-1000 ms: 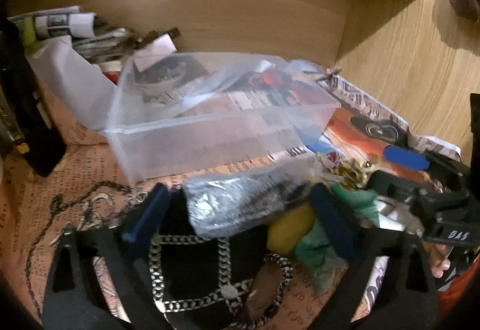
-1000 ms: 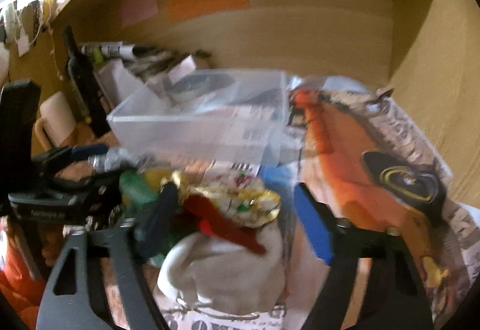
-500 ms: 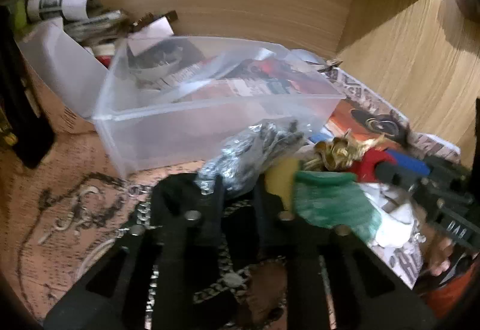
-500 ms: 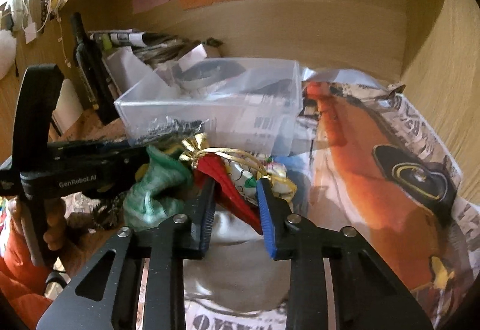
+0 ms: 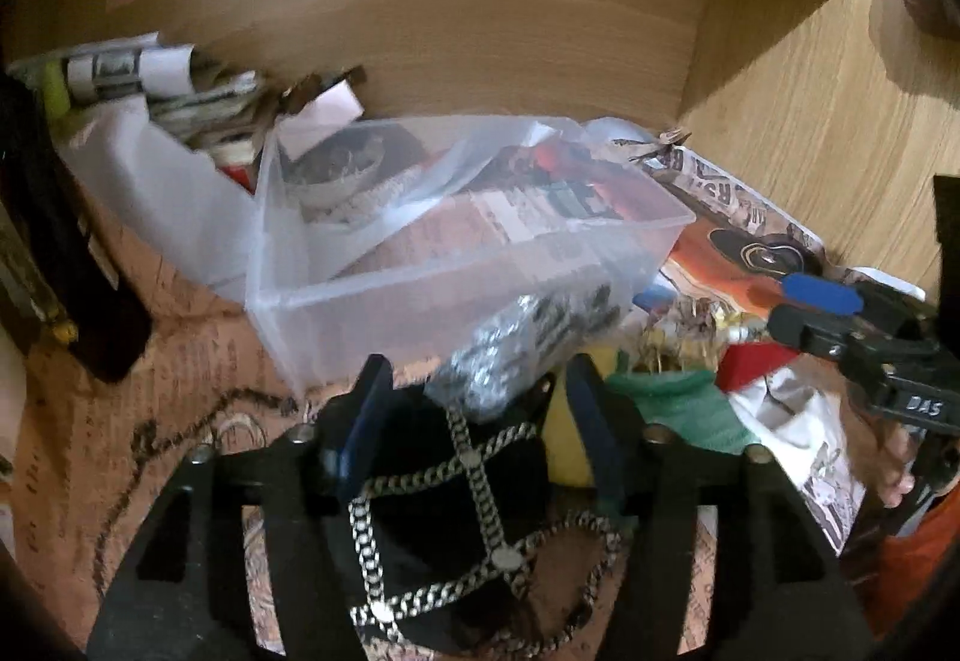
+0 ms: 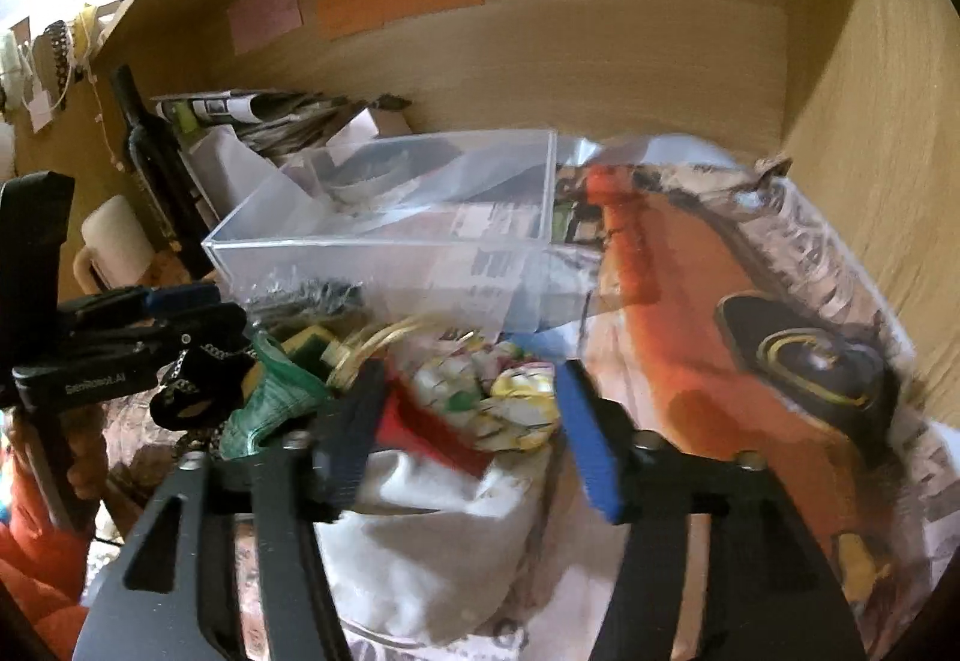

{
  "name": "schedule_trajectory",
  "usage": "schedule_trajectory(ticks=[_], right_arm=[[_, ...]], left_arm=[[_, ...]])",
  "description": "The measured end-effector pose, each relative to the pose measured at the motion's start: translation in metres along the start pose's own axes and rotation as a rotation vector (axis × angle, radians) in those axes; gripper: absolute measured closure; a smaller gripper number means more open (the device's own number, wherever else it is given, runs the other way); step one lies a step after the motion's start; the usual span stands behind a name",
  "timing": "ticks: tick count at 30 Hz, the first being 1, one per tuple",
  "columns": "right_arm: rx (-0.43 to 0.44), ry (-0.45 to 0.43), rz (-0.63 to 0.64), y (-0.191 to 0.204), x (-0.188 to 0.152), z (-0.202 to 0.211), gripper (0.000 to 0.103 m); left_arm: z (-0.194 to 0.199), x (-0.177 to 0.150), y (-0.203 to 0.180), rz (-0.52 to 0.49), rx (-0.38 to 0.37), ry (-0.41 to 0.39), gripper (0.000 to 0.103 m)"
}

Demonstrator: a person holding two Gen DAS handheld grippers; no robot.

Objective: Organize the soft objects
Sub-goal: 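Close the left tool on the grey pouch while the right tool grasps the floral cloth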

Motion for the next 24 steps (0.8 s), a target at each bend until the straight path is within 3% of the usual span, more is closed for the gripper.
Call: schedule_trajectory(ticks=[7, 10, 12, 14, 16, 19, 24], right_arm=[[-0.024, -0.022, -0.020, -0.021, 0.016, 0.007, 0.044], [-0.036, 0.033, -0.029, -0.030, 0.014, -0.011, 0.044], [-0.040, 0.106, -0.025, -0.035, 0.005, -0.031, 0.044], [-0.018, 0.160, -0.021, -0.035, -0.005, -0.044, 0.052], [0.024, 0.224, -0.012, -0.031, -0.016, -0.057, 0.072], [0.074, 0.228, -0.018, -0.024, -0.019, -0.060, 0.086], [0.028, 0.164, 0.030, -0.015, -0.011, -0.048, 0.093]], left_arm=[[-0.026, 0.009, -0.015, -0.052, -0.021, 0.040, 0.039], [-0.041, 0.006, -0.015, -0.032, -0.043, 0.086, 0.040], [-0.044, 0.005, -0.015, -0.019, -0.058, 0.090, 0.046], [-0.046, 0.005, -0.015, -0.018, -0.062, 0.088, 0.053], [-0.047, 0.003, -0.015, -0.025, -0.065, 0.083, 0.064], [-0.046, 0.001, -0.017, -0.042, -0.049, 0.072, 0.077], [-0.037, 0.003, -0.020, -0.054, -0.040, 0.039, 0.084]])
Point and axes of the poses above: each gripper's, at about its wrist camera, not at the fingertips, and z roughly against the way its jaws point, y to its left, x to its top, the point moved 7 cm from there along -z, roughly the way its jaws point, and after that the axes turned 4 degrees about x, right-handed, at the moved point
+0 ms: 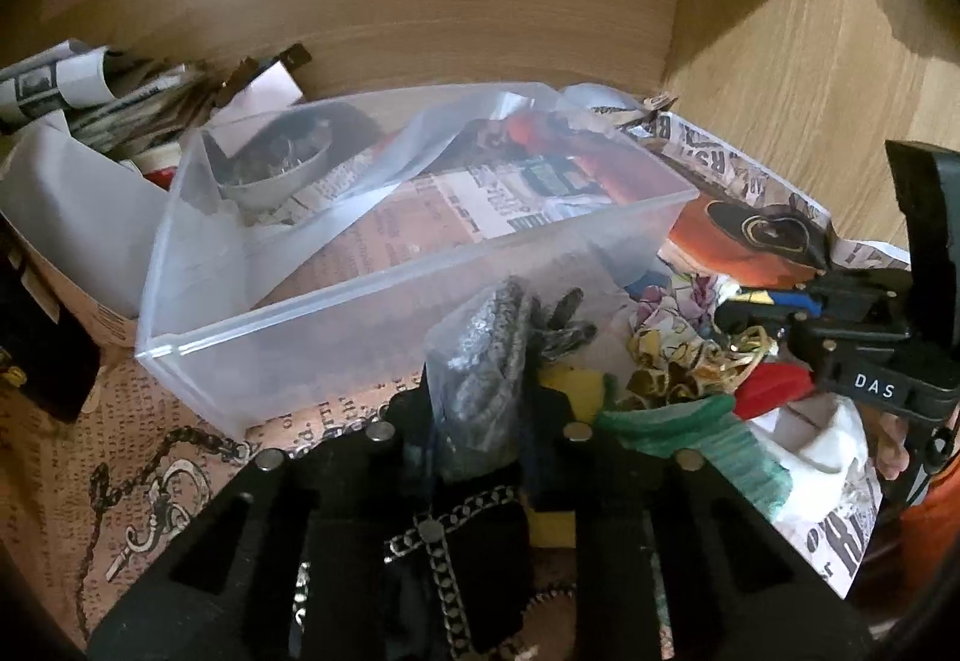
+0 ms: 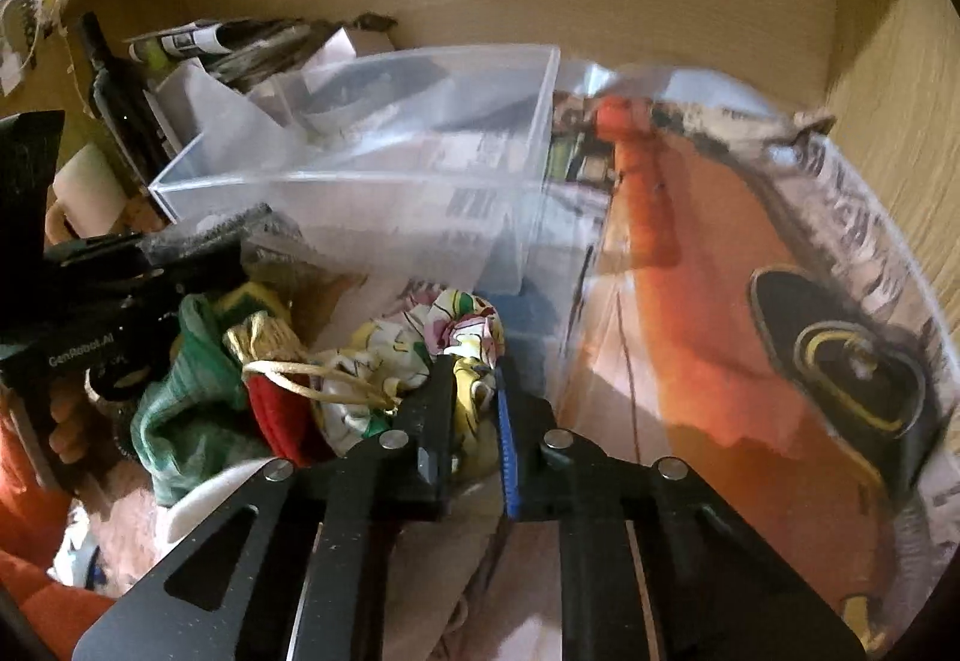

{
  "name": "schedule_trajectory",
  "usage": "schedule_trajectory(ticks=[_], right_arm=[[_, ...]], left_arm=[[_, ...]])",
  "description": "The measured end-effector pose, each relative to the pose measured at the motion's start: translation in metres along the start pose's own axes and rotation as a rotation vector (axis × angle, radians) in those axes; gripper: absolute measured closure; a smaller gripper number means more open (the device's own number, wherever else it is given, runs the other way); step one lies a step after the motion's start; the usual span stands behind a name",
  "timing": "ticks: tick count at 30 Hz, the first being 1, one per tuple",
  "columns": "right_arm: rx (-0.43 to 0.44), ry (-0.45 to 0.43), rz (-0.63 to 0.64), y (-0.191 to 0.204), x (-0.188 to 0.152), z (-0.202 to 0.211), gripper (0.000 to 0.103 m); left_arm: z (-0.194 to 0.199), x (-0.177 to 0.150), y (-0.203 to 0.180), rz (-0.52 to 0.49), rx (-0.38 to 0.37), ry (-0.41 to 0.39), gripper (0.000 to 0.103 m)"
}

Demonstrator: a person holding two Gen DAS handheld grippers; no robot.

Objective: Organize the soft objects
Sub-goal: 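Close the left tool on the grey pouch while the right tool grasps the floral cloth, then carry both items over the clear box and open both tools to drop them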

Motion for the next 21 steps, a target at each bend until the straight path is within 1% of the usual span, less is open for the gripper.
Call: schedule_trajectory(ticks=[3, 9, 13, 21], right_arm=[[-0.032, -0.054, 0.024, 0.003, 0.007, 0.014, 0.094], [-0.053, -0.165, 0.050, 0.009, 0.029, 0.046, 0.094], [-0.054, -0.229, 0.071, 0.018, 0.045, 0.063, 0.094], [-0.040, -0.378, 0.086, 0.031, 0.087, 0.093, 0.094]], left_arm=[[0.014, 0.004, -0.001, -0.007, 0.007, -0.039, 0.085], [0.050, 0.020, 0.001, 0.007, 0.008, -0.136, 0.085], [0.069, 0.033, 0.007, 0.022, 0.011, -0.189, 0.085], [0.097, 0.061, 0.031, 0.072, 0.061, -0.282, 0.085]])
Point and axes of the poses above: each gripper's, at about its wrist camera, not at the fingertips, and z roughly against the way its jaws point, y to its left, x to its top, the point moved 7 cm from there along -z, roughly the way its jaws point, and after that the axes turned 4 degrees about x, right-handed, at the moved point
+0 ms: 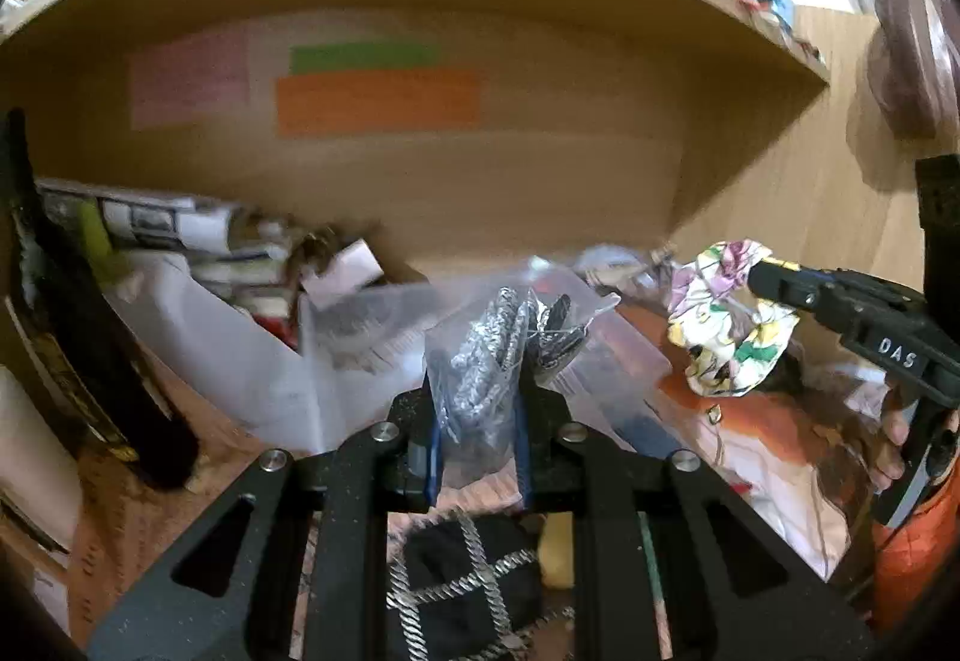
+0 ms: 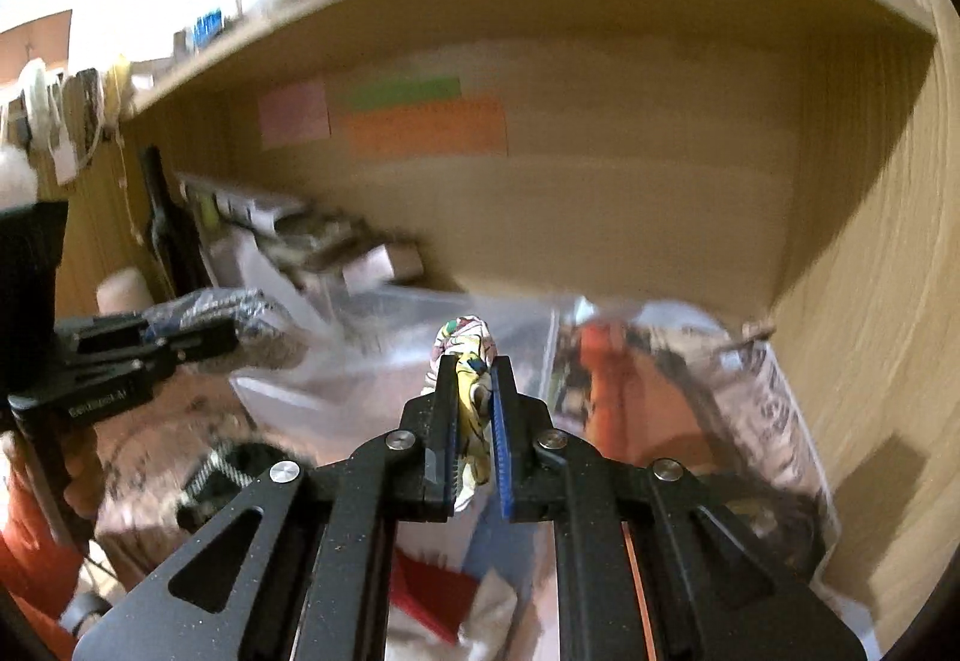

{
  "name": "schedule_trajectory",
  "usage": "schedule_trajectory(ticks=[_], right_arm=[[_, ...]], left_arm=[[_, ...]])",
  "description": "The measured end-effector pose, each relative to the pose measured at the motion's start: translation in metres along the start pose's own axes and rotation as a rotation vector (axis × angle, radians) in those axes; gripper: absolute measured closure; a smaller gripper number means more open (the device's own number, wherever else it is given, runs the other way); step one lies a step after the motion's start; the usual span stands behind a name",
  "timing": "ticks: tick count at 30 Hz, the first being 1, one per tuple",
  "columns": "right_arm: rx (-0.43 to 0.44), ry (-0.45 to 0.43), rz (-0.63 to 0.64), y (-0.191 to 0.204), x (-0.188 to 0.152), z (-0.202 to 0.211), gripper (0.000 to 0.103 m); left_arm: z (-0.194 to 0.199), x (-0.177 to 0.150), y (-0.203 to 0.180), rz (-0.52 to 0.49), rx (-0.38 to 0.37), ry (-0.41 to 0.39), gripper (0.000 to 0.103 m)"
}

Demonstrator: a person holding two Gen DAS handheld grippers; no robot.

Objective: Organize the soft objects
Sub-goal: 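Carry both items over the clear box and open both tools to drop them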

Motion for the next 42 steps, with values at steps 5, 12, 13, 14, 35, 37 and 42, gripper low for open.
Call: schedule_trajectory(ticks=[5, 12, 13, 14, 35, 37, 42], right_arm=[[0.001, -0.059, 0.016, 0.009, 0.025, -0.005, 0.094], [0.020, -0.055, 0.020, 0.020, 0.037, -0.035, 0.094], [0.024, -0.044, 0.020, 0.021, 0.036, -0.041, 0.094], [0.027, -0.034, 0.019, 0.022, 0.036, -0.046, 0.094], [0.045, 0.329, -0.019, 0.009, -0.032, -0.143, 0.094], [0.045, 0.344, -0.014, 0.009, -0.035, -0.144, 0.094], [0.039, 0.359, -0.012, 0.009, -0.038, -0.144, 0.080]], left_arm=[[-0.003, 0.016, 0.015, 0.019, 0.035, -0.025, 0.085], [-0.032, 0.018, 0.031, 0.038, 0.062, 0.026, 0.085], [-0.036, 0.016, 0.031, 0.036, 0.067, 0.036, 0.085], [-0.044, 0.014, 0.032, 0.031, 0.066, 0.055, 0.085], [-0.124, -0.029, 0.018, -0.063, 0.077, 0.278, 0.085], [-0.124, -0.030, 0.018, -0.060, 0.077, 0.286, 0.084], [-0.124, -0.029, 0.016, -0.052, 0.071, 0.289, 0.070]])
Point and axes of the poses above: each gripper's, at about its wrist camera, not at the fingertips, and z roughly against the way its jaws point, y to its left, x to its top, the point moved 7 cm from there along -z, roughly the way its jaws point, and after that the axes turned 4 degrees about x, right-handed, at the moved point
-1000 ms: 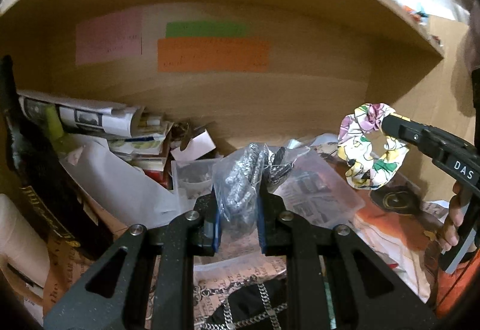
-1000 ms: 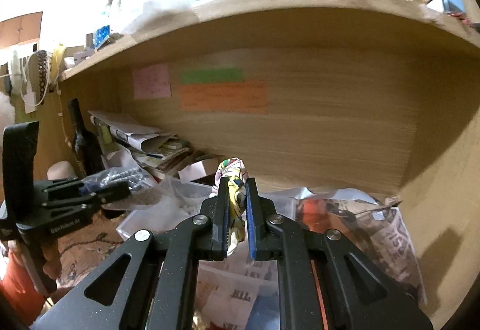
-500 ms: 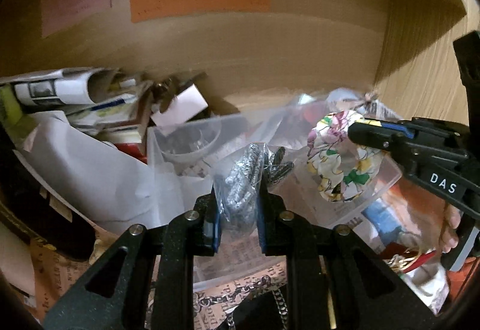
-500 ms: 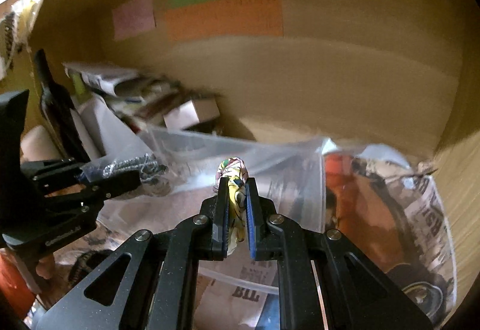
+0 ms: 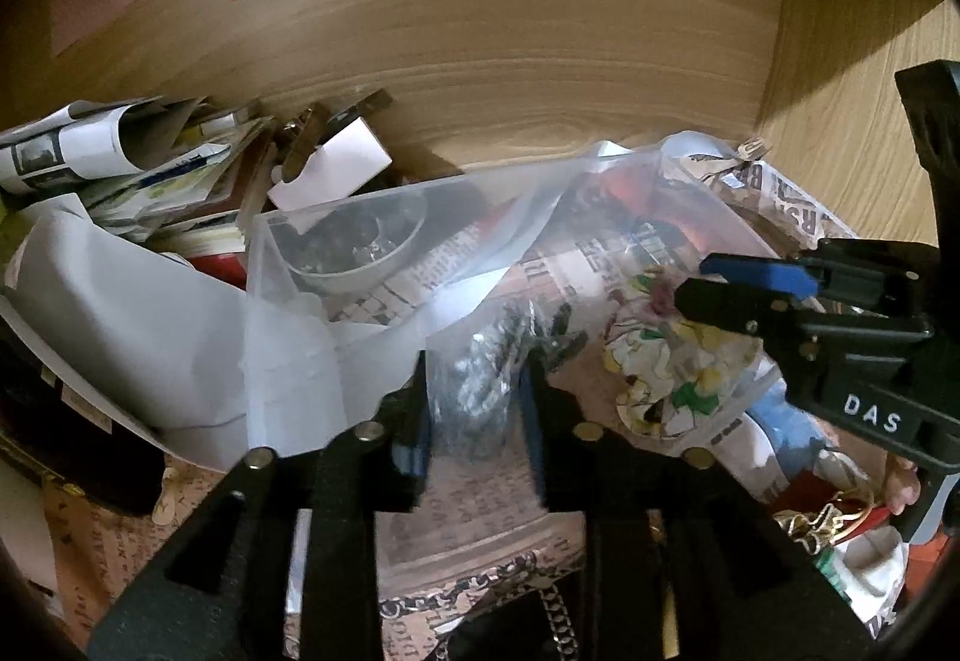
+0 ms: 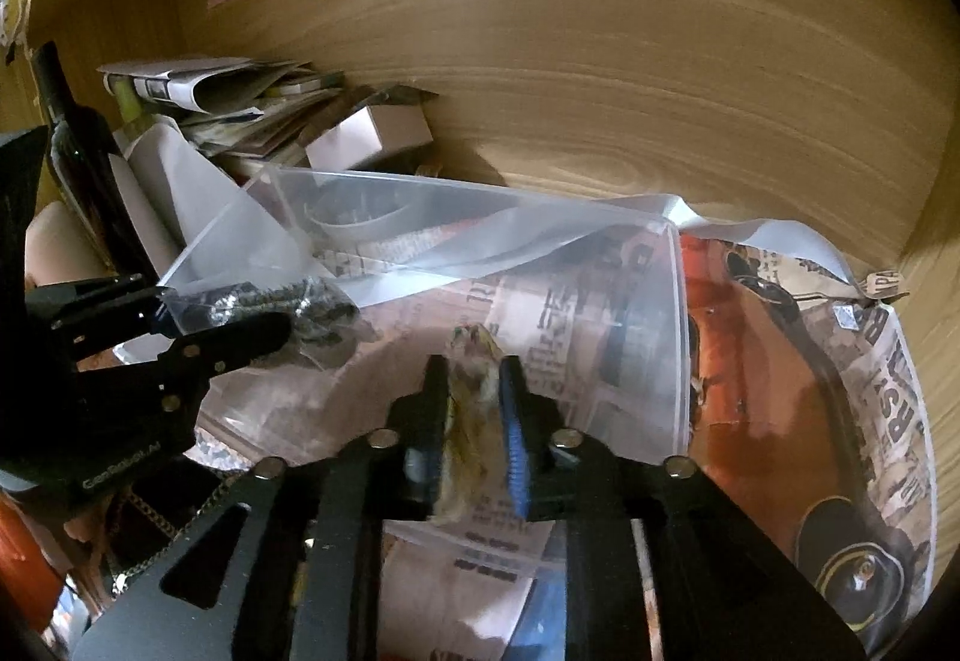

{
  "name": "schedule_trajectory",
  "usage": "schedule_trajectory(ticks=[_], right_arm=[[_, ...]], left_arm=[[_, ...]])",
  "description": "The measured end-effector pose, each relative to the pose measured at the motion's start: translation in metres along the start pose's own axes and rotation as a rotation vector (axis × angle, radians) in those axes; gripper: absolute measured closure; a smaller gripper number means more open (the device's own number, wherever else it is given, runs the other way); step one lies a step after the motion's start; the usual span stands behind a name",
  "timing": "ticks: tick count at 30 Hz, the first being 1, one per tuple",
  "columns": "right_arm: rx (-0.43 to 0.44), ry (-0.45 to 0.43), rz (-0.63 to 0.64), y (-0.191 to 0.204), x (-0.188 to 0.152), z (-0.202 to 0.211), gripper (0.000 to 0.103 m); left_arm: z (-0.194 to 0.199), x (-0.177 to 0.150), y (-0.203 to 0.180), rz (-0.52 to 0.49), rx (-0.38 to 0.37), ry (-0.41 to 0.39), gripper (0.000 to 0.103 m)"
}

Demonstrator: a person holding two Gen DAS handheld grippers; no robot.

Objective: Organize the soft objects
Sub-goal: 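Carry both items over the clear box and open both tools to drop them, then lift both open tools away from the clear box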

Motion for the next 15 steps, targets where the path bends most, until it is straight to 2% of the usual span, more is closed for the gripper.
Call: schedule_trajectory(ticks=[4, 11, 15], right_arm=[[-0.024, -0.037, 0.014, 0.001, 0.002, 0.012, 0.055], [-0.052, -0.138, 0.048, 0.008, 0.013, 0.050, 0.035], [-0.055, -0.205, 0.065, 0.016, 0.016, 0.078, 0.025]], left_arm=[[0.011, 0.004, 0.002, 0.003, 0.013, -0.036, 0.054], [0.053, 0.014, 0.005, 0.022, 0.001, -0.132, 0.034], [0.085, 0.017, 0.007, 0.023, -0.002, -0.202, 0.017]])
Point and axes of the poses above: each gripper's, at about its wrist camera, not at the fingertips, and z roughly against the way its jaws point, y to its left, x to its top, the point moved 7 cm from there along -z, roughly the way its jaws point, and after that the axes turned 4 degrees about x, right-handed, at the moved point
